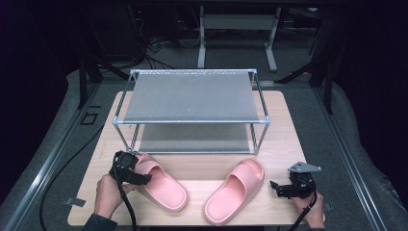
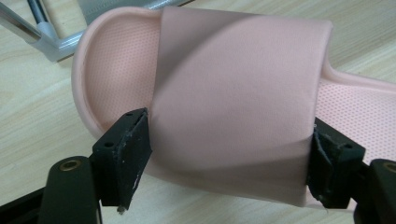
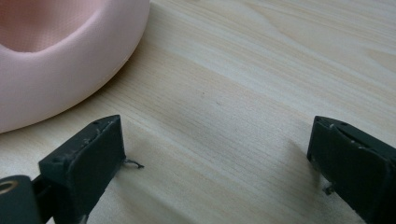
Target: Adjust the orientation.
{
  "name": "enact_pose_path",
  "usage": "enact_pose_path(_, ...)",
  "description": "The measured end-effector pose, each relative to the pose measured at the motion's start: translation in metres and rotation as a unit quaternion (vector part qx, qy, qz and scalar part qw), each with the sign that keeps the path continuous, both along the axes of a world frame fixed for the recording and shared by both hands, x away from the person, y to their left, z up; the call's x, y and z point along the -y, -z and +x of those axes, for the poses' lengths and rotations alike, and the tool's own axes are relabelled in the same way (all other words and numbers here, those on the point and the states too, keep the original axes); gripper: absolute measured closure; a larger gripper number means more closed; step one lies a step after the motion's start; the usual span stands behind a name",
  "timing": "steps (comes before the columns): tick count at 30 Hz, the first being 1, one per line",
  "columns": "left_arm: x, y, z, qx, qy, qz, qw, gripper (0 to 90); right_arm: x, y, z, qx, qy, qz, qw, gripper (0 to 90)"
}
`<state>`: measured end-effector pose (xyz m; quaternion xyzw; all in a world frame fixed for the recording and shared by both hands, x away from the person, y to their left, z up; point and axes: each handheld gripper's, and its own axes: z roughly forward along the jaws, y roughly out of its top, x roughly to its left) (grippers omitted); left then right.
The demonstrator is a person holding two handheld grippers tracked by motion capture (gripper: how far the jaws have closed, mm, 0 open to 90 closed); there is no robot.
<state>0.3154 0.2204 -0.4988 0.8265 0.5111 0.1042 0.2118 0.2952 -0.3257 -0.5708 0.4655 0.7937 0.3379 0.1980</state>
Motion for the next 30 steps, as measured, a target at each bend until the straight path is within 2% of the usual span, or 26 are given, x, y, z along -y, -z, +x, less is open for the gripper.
enact_pose_path(5,-0.001,0.0,-0.002,0.004,0.013,0.003,0.9999,27.9,-0.001,0.0,-0.001,0.003,0.004,-0.002,1.0,4.3)
enact_pose_path(7,-0.001,0.0,-0.001,0.012,0.025,0.004,0.9996,28.3,-0.001,0.0,-0.001,0.002,0.004,-0.001,1.0,4.4)
enact_pose_path(10,0.002,0.001,0.0,0.027,0.055,0.002,0.9981,29.4,-0.001,0.0,-0.001,0.003,0.005,-0.001,1.0,4.4)
enact_pose_path(13,0.002,0.001,0.004,0.027,0.074,-0.002,0.9969,29.6,0.0,0.0,-0.001,0.001,0.004,0.0,1.0,4.4)
enact_pose_path(15,-0.001,0.0,0.005,0.023,0.073,-0.01,0.997,29.2,0.0,0.0,-0.001,0.001,0.004,0.0,1.0,4.4)
enact_pose_path(18,-0.004,-0.002,-0.001,0.03,0.048,-0.016,0.9983,20.2,0.0,0.0,-0.001,0.001,0.005,0.0,1.0,4.4)
enact_pose_path(19,-0.006,-0.002,-0.006,0.026,0.039,-0.017,0.9988,17.1,0.0,0.0,-0.001,0.002,0.006,-0.001,1.0,4.5)
enact_pose_path(20,-0.006,-0.002,-0.006,0.026,0.039,-0.017,0.9988,17.3,0.0,0.0,-0.001,0.002,0.006,-0.001,1.0,4.5)
enact_pose_path(21,-0.007,0.001,-0.007,0.013,0.036,-0.013,0.9992,18.5,0.0,0.0,-0.001,0.001,0.006,0.0,1.0,4.5)
enact_pose_path(22,-0.007,0.001,-0.007,0.013,0.036,-0.013,0.9992,22.2,0.0,0.0,-0.001,0.001,0.006,0.0,1.0,4.5)
enact_pose_path(23,-0.007,0.004,-0.007,0.005,0.032,-0.013,0.9994,22.2,0.0,0.0,-0.001,0.001,0.006,0.0,1.0,4.5)
enact_pose_path(25,-0.006,0.008,-0.006,-0.003,0.044,-0.018,0.9989,26.9,0.0,0.0,-0.001,0.001,0.006,0.0,1.0,4.5)
enact_pose_path(30,-0.004,0.005,-0.006,0.008,0.06,-0.007,0.9981,35.7,0.0,0.0,-0.001,0.001,0.006,0.0,1.0,4.6)
